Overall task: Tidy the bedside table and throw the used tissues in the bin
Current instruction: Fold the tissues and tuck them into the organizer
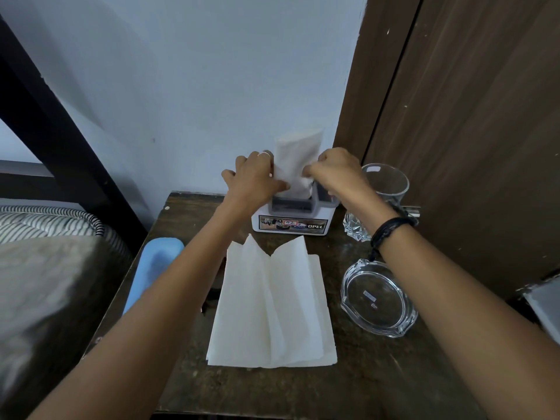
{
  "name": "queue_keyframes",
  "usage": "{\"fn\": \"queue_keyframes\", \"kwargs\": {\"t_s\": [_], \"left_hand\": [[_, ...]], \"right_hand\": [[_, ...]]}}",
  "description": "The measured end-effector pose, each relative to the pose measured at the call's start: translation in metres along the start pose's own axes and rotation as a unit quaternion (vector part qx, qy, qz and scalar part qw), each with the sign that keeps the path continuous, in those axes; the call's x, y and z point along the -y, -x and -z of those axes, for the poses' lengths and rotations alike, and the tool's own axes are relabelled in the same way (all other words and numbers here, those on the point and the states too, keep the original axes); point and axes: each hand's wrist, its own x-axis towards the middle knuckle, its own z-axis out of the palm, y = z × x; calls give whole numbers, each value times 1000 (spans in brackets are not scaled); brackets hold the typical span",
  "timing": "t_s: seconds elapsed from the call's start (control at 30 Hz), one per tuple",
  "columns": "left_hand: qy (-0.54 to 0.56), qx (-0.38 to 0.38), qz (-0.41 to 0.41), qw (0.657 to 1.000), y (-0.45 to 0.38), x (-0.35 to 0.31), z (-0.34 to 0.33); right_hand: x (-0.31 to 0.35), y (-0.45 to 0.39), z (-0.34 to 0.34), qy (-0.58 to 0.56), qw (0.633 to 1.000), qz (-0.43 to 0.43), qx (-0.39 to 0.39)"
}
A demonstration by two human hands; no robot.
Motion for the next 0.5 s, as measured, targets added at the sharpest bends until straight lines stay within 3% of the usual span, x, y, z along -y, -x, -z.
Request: {"fn": "queue_keyframes", "kwargs": {"t_s": [0.07,0.23,0.4,0.5], "left_hand": [[25,-1,17,1000,0,2,2],[-49,-19,-14,999,8,2,-8],[33,-60,6,998,9,1,-9],[-3,-45,5,999,12,1,-12]], "right_hand": [[-1,-1,1,-57,998,-2,-26],[-6,6,-9,20,1000,-8,-4],[-6,7,-14,-1,998,14,-61],[-8,13,-18,21,996,17,-79]]}}
